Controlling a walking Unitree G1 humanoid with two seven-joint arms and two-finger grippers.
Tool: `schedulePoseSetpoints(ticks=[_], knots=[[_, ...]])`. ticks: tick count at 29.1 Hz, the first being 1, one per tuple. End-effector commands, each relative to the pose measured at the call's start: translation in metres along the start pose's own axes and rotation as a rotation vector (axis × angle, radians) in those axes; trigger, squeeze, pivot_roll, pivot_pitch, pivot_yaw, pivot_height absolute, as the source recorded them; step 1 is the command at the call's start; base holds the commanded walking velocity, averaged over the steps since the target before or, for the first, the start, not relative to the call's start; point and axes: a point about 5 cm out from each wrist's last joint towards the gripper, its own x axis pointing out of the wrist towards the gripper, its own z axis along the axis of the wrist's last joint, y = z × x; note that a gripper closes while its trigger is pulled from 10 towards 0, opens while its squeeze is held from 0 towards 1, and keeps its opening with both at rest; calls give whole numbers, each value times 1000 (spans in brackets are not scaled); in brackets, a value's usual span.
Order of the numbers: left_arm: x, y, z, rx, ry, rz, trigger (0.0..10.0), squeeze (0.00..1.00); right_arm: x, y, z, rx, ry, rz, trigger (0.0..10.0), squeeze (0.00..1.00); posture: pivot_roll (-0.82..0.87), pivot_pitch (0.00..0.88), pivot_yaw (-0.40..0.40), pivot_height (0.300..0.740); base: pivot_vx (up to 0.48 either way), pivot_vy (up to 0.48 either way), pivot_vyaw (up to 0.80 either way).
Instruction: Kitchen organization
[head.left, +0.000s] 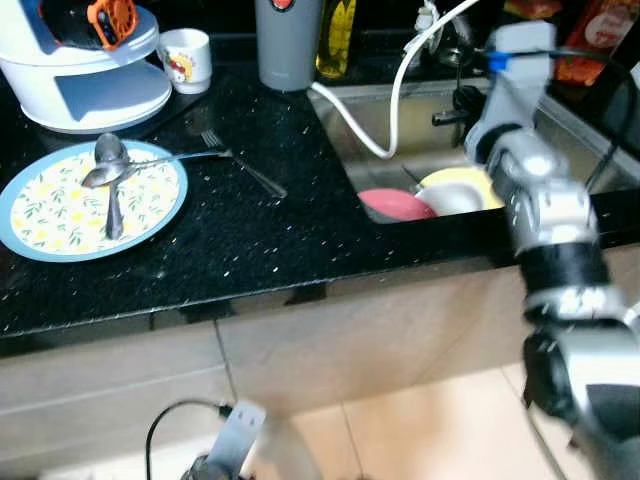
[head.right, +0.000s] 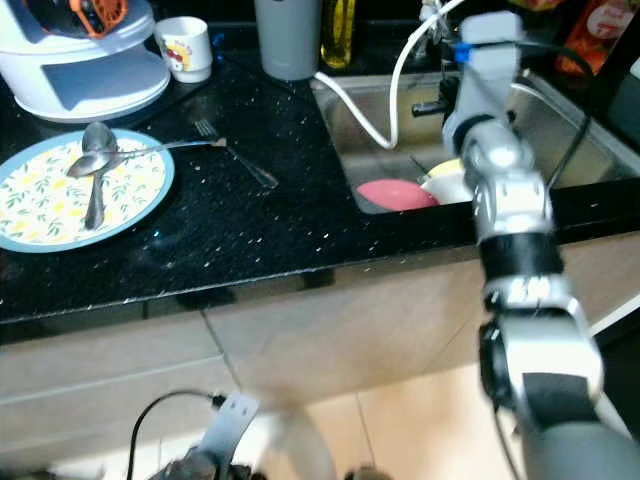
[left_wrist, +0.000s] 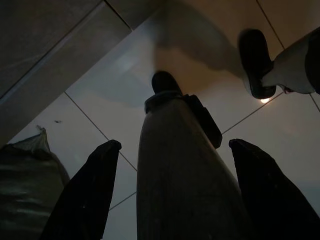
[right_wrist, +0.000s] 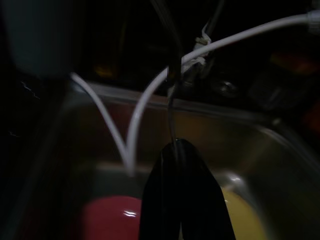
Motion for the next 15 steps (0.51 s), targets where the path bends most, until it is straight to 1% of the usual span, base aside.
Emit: schedulePoseSetpoints(ticks=[1, 2, 4, 5, 6, 7, 9, 10, 11, 13, 14, 15], knots=[[-1, -18, -33, -25, 110, -44, 10000, 0, 3, -4, 1, -86, 10, -2, 0, 0, 30, 181, -72, 740, 0, 0, 0], [-1, -23, -40, -35, 123, -44, 10000, 0, 8, -7, 8, -132, 36, 15, 0, 0, 30, 197, -82, 740, 0, 0, 0], [-2, -27, -46, -44, 136, -45, 10000, 0, 13, -7, 13, -221, 75, 30, 0, 0, 33, 222, -92, 740, 0, 0, 0], [-2, -27, -46, -44, 136, -45, 10000, 0, 13, -7, 13, -221, 75, 30, 0, 0, 33, 222, -92, 740, 0, 0, 0], [-3, -31, -53, -53, 144, -46, 10000, 0, 17, -2, 15, -297, 113, 60, 0, 0, 31, 238, -102, 740, 0, 0, 0], [-3, -31, -53, -53, 144, -46, 10000, 0, 17, -2, 15, -297, 113, 60, 0, 0, 31, 238, -102, 740, 0, 0, 0], [-4, -35, -58, -57, 147, -47, 10000, 0, 18, 3, 13, -390, 142, 106, 0, 0, 29, 260, -110, 740, 0, 0, 0], [-5, -39, -66, -67, 153, -43, 10000, 0, 19, 15, 9, -504, 171, 220, 0, 0, 29, 287, -120, 740, 0, 0, 0], [-5, -39, -66, -67, 153, -43, 10000, 0, 19, 15, 9, -504, 171, 220, 0, 0, 29, 287, -120, 740, 0, 0, 0], [-7, -42, -71, -77, 163, -35, 10000, 0, 18, 24, 1, -616, 215, 323, 0, 0, 29, 297, -125, 740, 0, 0, 0], [-7, -42, -71, -77, 163, -35, 10000, 0, 18, 24, 1, -616, 215, 323, 0, 0, 29, 297, -125, 740, 0, 0, 0], [-9, -41, -81, -87, 176, -23, 10000, 0, 17, 30, -5, -720, 254, 409, 0, 0, 31, 310, -127, 740, 0, 0, 0]])
